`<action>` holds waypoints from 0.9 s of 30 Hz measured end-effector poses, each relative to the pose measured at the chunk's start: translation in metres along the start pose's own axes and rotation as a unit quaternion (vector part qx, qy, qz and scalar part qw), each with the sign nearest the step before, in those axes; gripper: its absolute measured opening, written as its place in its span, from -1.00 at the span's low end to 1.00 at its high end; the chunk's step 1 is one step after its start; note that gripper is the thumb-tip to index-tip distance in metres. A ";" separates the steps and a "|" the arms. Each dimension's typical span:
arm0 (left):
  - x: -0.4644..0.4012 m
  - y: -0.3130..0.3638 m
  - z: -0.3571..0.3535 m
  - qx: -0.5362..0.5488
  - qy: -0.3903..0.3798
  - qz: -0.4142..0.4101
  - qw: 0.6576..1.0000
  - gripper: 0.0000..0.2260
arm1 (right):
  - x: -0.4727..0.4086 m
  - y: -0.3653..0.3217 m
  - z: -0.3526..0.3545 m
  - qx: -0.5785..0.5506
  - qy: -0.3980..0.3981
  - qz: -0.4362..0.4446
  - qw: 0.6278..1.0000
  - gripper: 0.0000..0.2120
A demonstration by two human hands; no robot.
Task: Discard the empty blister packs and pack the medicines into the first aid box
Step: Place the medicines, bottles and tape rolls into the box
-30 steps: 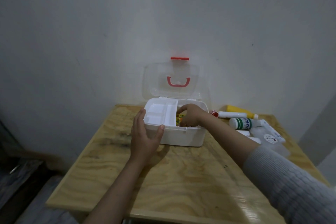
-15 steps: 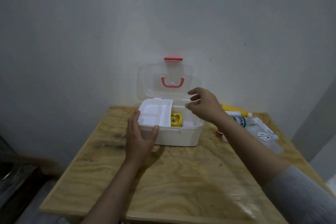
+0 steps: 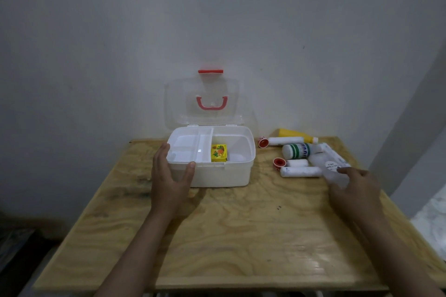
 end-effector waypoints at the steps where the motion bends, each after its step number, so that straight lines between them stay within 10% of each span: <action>1: 0.000 0.000 0.000 0.001 0.000 -0.001 1.000 -0.35 | 0.000 0.004 -0.002 0.007 -0.006 -0.007 1.000 -0.61; 27: 0.000 0.001 0.001 0.005 -0.009 0.003 1.000 -0.33 | 0.019 -0.020 0.020 -0.091 0.100 0.086 0.987 -0.71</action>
Point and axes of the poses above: each hand's wrist, its own x-axis away from the middle knuckle, its own z-axis out of the back of the hand, y = z × x, the point moved 6 cm from there along -x, towards the middle knuckle, and after that the axes turned 4 degrees about -z, right-handed, at the moved point
